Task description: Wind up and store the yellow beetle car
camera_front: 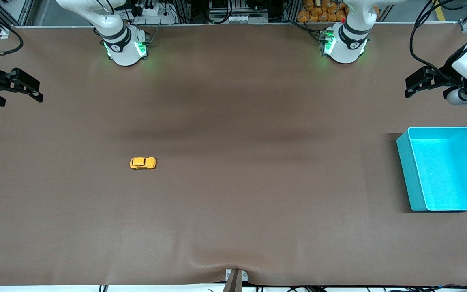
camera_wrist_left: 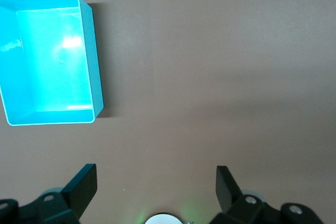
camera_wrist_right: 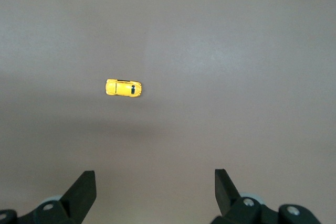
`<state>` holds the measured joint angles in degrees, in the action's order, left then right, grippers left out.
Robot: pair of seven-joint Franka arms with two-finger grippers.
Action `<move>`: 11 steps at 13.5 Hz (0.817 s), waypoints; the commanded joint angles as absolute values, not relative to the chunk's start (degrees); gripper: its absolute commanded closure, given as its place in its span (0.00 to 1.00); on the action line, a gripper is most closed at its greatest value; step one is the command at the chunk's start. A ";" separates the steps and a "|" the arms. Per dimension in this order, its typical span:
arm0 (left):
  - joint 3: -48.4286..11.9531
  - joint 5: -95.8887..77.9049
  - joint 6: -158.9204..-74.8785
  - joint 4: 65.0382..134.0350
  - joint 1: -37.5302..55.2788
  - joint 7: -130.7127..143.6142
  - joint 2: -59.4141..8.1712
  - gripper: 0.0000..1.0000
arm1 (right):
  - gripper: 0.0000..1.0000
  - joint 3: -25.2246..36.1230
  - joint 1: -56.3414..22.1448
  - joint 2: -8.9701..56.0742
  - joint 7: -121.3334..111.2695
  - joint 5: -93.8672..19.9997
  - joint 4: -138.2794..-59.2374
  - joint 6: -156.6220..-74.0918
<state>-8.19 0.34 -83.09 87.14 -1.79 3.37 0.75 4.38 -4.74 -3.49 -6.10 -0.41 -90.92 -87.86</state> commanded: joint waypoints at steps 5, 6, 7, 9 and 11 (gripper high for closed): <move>-8.53 0.35 -82.71 87.19 -2.29 2.90 1.58 0.00 | 0.00 4.57 -5.71 -3.87 -6.50 -1.41 -89.65 -86.92; -8.53 0.35 -82.71 87.19 -2.29 2.90 1.58 0.00 | 0.00 4.57 -5.71 -3.87 -6.50 -1.49 -89.65 -86.92; -8.53 0.26 -82.71 87.19 -2.20 2.90 1.58 0.00 | 0.00 4.57 -5.71 -3.87 -6.50 -1.49 -89.65 -86.92; -8.53 0.26 -82.71 87.19 -2.29 2.90 1.58 0.00 | 0.00 4.57 -5.80 -3.87 -6.50 -1.49 -89.65 -86.84; -8.53 0.35 -82.71 87.19 -2.20 2.90 1.58 0.00 | 0.00 4.57 -5.80 -3.87 -6.50 -1.49 -89.56 -86.92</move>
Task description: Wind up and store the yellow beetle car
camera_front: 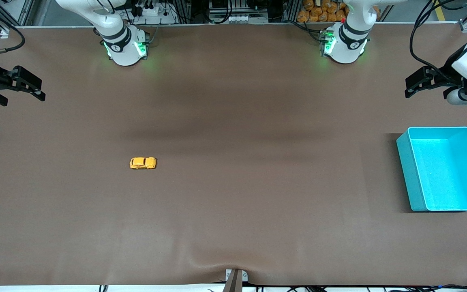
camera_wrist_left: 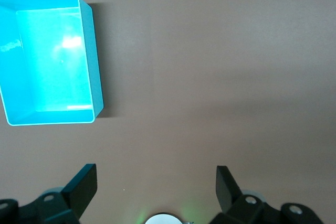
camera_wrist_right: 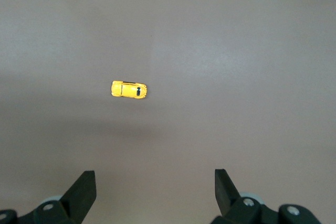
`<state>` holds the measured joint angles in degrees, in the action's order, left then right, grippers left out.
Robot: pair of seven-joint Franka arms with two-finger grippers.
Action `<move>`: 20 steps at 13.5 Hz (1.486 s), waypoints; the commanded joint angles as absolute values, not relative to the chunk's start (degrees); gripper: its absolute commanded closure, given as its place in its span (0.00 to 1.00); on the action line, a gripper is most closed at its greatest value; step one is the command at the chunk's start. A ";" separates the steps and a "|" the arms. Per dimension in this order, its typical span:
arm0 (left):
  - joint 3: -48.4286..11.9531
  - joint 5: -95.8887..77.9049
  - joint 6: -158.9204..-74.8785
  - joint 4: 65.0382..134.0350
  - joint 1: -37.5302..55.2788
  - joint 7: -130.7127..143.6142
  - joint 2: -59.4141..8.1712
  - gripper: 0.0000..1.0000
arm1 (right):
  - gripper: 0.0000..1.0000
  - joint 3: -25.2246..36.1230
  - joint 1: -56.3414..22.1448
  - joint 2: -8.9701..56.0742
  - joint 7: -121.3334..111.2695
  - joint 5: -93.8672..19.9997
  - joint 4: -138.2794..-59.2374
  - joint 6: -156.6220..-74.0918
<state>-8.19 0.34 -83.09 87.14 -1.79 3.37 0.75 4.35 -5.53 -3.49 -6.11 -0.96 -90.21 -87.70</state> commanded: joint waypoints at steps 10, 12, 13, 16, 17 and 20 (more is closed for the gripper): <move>-8.53 0.26 -82.71 87.19 -2.20 2.90 1.58 0.00 | 0.00 3.87 -12.37 -3.87 -6.50 -3.33 -87.19 -86.92; -8.53 0.26 -82.71 87.19 -2.29 2.90 1.58 0.00 | 0.00 3.69 -16.24 -3.87 -6.85 -4.48 -87.19 -86.92; -8.53 0.26 -82.71 87.19 -2.29 2.90 1.58 0.00 | 0.00 3.69 -17.91 -3.87 -7.38 -5.00 -87.19 -87.18; -8.53 0.35 -82.71 87.19 -2.29 2.90 1.58 0.00 | 0.00 3.78 -20.30 -1.24 -16.39 -8.26 -87.19 -87.63; -8.53 0.26 -82.71 87.19 -2.29 2.90 1.58 0.00 | 0.00 3.87 -20.22 1.29 -21.05 -8.17 -87.27 -87.54; -8.53 0.35 -82.71 87.19 -2.29 2.90 1.58 0.00 | 0.00 3.87 -20.30 10.52 -25.91 -7.91 -88.24 -87.54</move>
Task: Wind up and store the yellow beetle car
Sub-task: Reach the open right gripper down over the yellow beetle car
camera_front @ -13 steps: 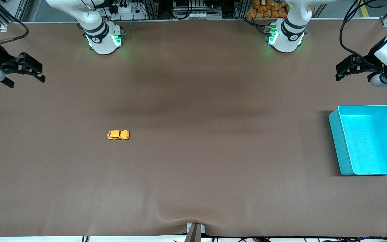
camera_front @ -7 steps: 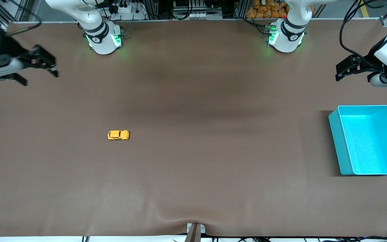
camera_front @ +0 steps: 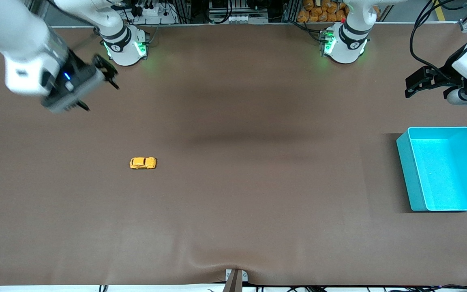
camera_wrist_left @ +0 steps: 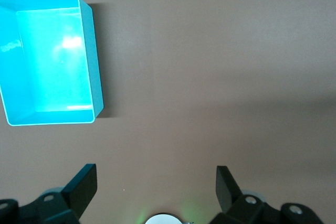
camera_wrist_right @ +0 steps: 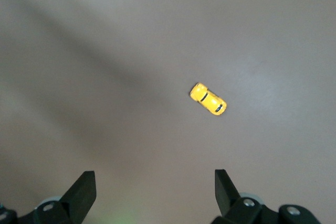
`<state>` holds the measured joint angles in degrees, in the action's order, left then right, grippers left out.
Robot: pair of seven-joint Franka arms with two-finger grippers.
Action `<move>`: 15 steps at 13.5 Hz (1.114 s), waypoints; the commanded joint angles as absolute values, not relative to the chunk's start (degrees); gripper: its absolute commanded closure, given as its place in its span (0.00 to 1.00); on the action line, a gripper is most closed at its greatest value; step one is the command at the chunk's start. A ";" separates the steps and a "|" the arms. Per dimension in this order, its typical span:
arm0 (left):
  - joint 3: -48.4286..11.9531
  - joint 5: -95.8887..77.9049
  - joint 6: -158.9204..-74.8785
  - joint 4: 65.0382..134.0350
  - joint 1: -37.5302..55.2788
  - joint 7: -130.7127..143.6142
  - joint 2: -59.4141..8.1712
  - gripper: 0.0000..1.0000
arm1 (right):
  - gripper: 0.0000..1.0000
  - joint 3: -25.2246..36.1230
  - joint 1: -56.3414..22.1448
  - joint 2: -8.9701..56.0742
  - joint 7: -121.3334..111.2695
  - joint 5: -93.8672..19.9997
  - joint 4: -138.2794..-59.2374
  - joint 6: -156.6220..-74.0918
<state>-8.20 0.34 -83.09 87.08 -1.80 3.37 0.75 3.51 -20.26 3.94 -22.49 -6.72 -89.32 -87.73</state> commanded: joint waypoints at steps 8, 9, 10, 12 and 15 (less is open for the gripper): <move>-8.53 0.26 -82.71 87.19 -2.29 2.90 1.58 0.00 | 0.00 3.95 -18.37 16.26 -65.28 -1.41 -111.78 -121.79; -8.53 0.26 -82.71 87.19 -2.29 2.90 1.58 0.00 | 0.00 3.96 -18.63 16.78 -66.00 -0.88 -112.93 -123.64; -8.53 0.26 -82.71 87.19 -2.29 2.90 1.58 0.00 | 0.00 3.96 -18.72 18.09 -66.01 1.47 -113.11 -125.14; -8.53 0.26 -82.71 87.19 -2.28 2.90 1.58 0.00 | 0.00 3.87 -19.07 19.59 -66.71 5.61 -114.77 -131.54; -8.53 0.26 -82.71 87.19 -2.29 2.90 1.58 0.00 | 0.00 3.87 -18.46 22.14 -68.63 5.80 -115.84 -134.21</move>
